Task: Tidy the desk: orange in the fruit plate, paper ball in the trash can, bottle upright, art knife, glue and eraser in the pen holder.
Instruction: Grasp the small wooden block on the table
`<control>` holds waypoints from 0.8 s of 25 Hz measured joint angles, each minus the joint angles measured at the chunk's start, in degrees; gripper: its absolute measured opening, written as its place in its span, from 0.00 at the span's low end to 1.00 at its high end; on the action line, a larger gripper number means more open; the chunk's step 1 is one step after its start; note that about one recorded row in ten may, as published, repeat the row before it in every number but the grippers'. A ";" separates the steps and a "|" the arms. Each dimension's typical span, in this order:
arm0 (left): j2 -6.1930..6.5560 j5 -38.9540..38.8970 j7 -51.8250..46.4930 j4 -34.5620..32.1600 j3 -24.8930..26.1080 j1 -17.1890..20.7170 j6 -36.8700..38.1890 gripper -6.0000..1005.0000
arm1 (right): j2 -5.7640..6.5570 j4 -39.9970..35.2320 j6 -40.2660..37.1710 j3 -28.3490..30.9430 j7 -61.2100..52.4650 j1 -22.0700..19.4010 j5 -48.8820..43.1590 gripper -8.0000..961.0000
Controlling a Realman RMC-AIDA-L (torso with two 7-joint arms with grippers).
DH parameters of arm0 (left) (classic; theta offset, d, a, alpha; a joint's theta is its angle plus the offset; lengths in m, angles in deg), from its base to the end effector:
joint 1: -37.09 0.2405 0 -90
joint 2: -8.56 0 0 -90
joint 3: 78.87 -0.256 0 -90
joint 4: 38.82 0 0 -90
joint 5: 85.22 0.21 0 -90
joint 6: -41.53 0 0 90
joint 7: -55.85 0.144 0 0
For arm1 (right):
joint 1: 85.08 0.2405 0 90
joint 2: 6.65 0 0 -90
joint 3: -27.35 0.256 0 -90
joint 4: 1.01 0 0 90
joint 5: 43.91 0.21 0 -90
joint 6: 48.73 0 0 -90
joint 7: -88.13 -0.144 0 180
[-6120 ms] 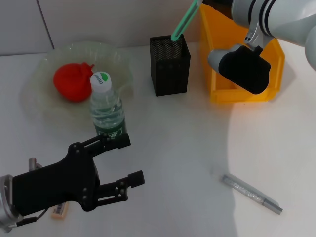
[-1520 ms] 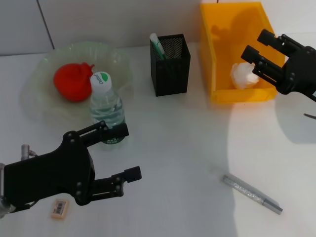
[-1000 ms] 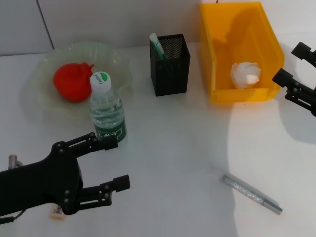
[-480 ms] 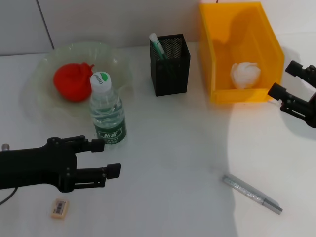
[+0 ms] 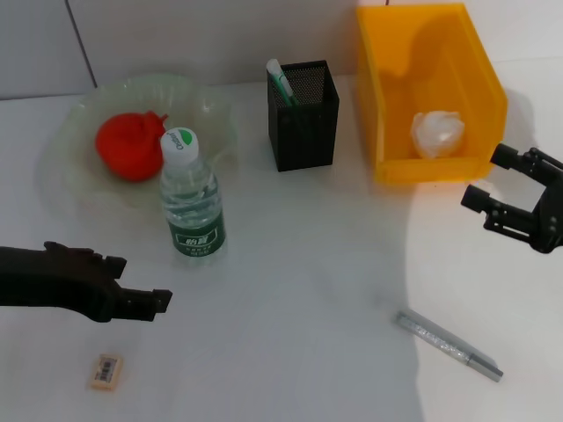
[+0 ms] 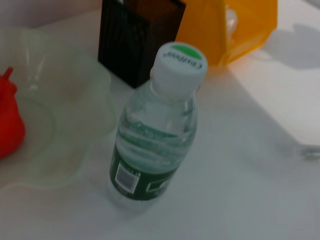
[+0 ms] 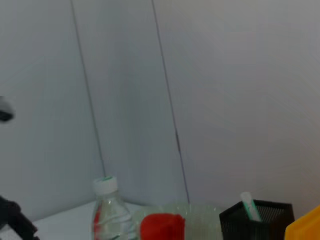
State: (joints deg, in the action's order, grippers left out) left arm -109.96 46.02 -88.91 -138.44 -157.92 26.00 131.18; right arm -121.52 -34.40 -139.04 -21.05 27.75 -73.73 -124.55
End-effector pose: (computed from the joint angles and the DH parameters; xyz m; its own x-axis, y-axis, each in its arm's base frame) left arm -0.1949 0.2831 0.0344 0.7494 0.6585 0.0683 0.6386 -0.6919 -0.3368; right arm 0.3263 0.2644 0.0495 0.6673 -0.1070 -0.7370 -0.5520 -0.7354 -0.3930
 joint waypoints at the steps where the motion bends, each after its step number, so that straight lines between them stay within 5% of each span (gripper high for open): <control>1: 0.00 0.00 0.00 0.00 0.00 0.00 0.00 0.78 | 0.48 -0.24 -0.74 0.00 -0.49 0.32 -1.71 0.86; 9: -0.45 13.80 -19.59 -3.13 -8.43 -6.84 5.12 0.78 | 4.20 -0.37 -5.65 0.86 -1.11 2.07 -6.65 0.86; 20: -0.62 18.25 -20.16 -2.48 -11.32 -9.08 10.21 0.78 | 3.32 0.75 0.87 3.26 1.23 4.01 -7.90 0.86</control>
State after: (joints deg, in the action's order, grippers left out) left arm -110.58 64.27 -109.08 -140.92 -169.24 16.92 141.39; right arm -118.21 -33.65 -138.16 -17.79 28.98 -69.72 -132.45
